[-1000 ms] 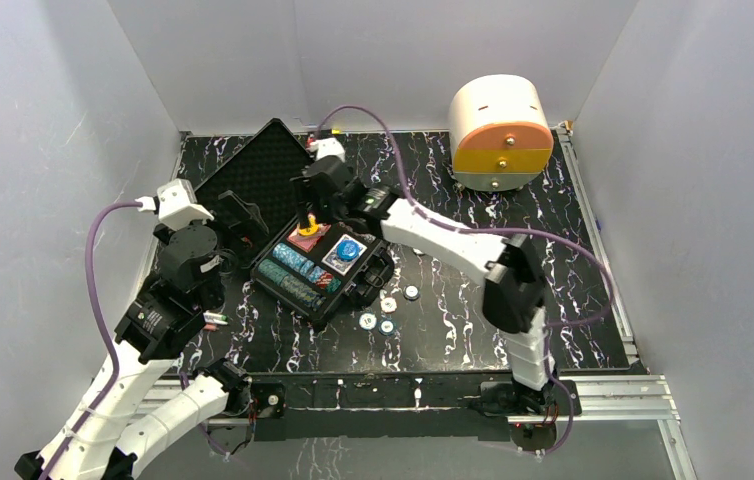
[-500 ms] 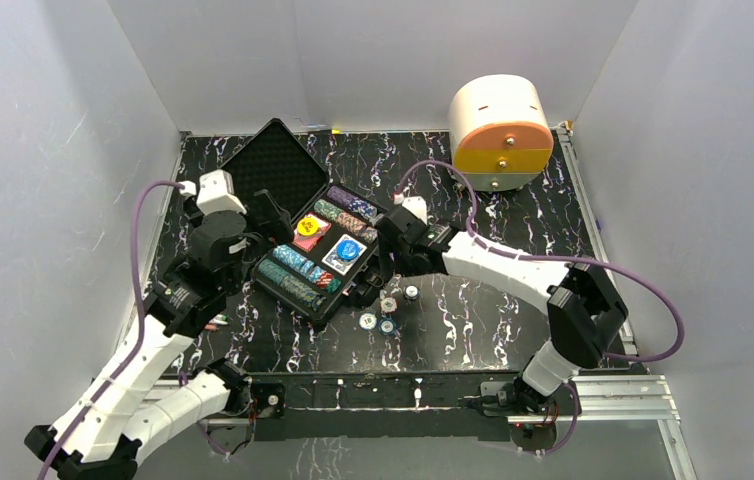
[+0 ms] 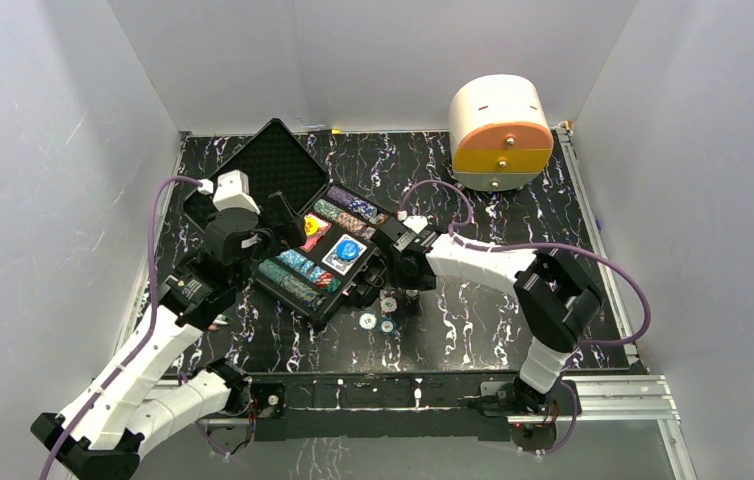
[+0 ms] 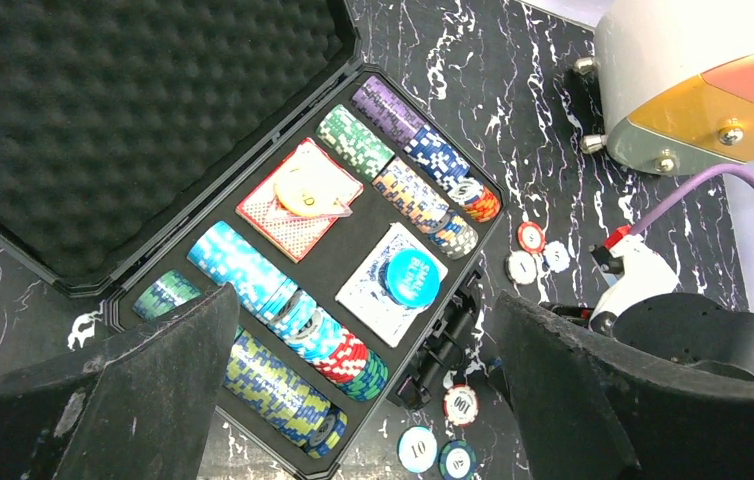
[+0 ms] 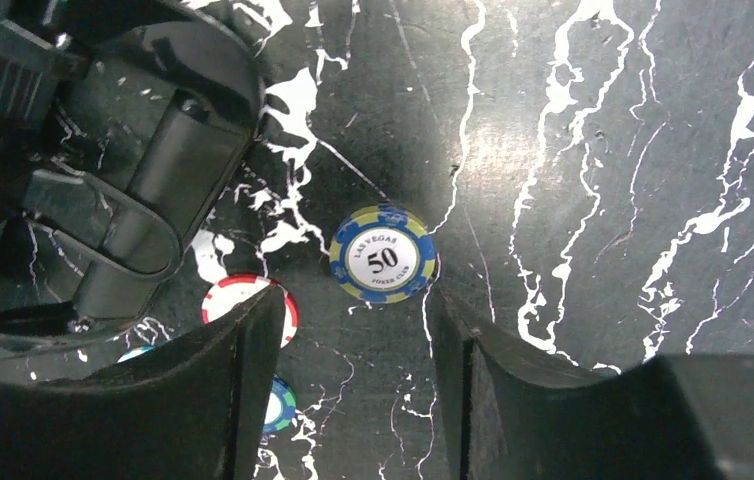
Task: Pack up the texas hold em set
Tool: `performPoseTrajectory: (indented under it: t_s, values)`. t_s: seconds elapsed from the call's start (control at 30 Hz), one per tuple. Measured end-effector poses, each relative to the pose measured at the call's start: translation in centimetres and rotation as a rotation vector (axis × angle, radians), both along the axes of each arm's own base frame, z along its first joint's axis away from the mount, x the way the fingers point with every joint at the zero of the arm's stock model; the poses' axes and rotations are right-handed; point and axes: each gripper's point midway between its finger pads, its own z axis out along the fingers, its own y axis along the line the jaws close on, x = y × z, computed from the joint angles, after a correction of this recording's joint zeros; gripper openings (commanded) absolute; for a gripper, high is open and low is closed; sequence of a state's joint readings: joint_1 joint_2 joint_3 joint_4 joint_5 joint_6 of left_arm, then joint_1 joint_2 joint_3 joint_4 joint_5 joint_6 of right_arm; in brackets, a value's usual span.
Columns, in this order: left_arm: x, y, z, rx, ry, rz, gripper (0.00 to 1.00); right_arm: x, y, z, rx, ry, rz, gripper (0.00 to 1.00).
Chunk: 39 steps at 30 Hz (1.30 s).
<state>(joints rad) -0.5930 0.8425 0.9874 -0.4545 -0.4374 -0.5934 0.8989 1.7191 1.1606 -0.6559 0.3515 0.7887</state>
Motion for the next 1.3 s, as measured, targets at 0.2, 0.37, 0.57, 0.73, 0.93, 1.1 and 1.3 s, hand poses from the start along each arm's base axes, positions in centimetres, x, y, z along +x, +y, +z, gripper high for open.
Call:
performPoseTrajectory:
  t_s: [0.2,0.37,0.57,0.73,0.93,1.1,1.3]
  values:
    - [0.0,-0.2,-0.2,-0.007,0.005,-0.005,0.98,0.2,-1.5,-1.3,-0.009,0.022,-0.053,0.59]
    - [0.0,-0.1,-0.6,-0.009,0.012,0.008,0.98,0.0,-1.8,-2.1,-0.015,0.046,-0.045,0.64]
    - [0.1,0.2,-0.5,-0.006,0.008,0.024,0.98,0.3,-0.9,-2.7,-0.006,0.058,-0.017,0.63]
    - [0.2,0.3,-0.5,-0.004,0.007,0.028,0.98,0.5,-0.7,-2.7,0.000,0.054,-0.004,0.57]
    - [0.2,0.3,-0.6,-0.002,0.009,0.029,0.98,0.7,-0.6,-2.7,0.008,0.053,0.000,0.43]
    - [0.1,0.3,-0.9,0.000,0.013,0.027,0.98,0.7,-0.6,-2.7,0.009,0.055,0.003,0.41]
    - [-0.3,-1.2,-2.0,-0.015,0.034,-0.058,0.98,0.6,-0.6,-2.0,0.044,0.026,0.010,0.42]
